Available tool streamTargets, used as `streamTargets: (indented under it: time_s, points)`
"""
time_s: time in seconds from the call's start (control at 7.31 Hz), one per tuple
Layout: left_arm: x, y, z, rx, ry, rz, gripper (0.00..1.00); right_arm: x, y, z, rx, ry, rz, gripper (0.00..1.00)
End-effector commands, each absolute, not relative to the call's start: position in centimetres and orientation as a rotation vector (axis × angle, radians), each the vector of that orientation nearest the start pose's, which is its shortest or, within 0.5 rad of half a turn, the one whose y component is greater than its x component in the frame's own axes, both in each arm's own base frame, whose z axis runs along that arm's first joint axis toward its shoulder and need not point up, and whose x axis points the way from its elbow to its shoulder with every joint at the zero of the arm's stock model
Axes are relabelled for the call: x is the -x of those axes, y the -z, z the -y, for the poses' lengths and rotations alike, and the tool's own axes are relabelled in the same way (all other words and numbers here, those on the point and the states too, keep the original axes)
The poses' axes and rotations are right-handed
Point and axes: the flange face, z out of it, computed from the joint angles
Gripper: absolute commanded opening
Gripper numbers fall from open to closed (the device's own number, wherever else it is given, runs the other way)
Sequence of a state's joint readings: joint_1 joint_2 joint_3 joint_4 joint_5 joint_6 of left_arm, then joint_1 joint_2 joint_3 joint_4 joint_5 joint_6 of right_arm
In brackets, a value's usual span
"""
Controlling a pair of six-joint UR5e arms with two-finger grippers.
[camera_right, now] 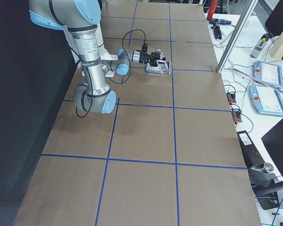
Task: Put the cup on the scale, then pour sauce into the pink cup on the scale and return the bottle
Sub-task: 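Tilt the bottle back upright with the right gripper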
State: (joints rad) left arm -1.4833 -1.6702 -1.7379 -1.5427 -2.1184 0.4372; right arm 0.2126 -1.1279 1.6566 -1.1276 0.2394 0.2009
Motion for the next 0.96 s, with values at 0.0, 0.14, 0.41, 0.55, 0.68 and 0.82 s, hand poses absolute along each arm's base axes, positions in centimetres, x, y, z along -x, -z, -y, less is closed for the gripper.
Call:
streamTargets:
  time_s: [0.0,0.14,0.41,0.55,0.68,0.82]
  points:
    - [3.4,-53.8,54.2,-0.334,-0.576,-0.502,1.00,52.2,-28.5,35.0,-1.435,0.174,-0.090,0.00]
    - [3.5,-53.4,54.1,-0.334,-0.574,-0.502,1.00,52.2,-28.9,35.0,-1.422,0.078,0.028,0.00]
    - [3.6,-53.3,54.1,-0.334,-0.573,-0.502,1.00,51.3,-29.9,35.0,-1.390,0.002,0.146,0.00]
    - [3.6,-53.0,54.1,-0.340,-0.574,-0.501,1.00,49.1,-30.1,35.4,-1.296,-0.119,0.374,0.00]
    - [3.6,-53.1,54.0,-0.339,-0.574,-0.501,1.00,45.0,-32.9,35.6,-1.244,-0.109,0.395,0.00]
    - [3.7,-52.9,54.0,-0.342,-0.573,-0.500,1.00,42.3,-34.3,36.2,-1.226,-0.113,0.382,0.00]
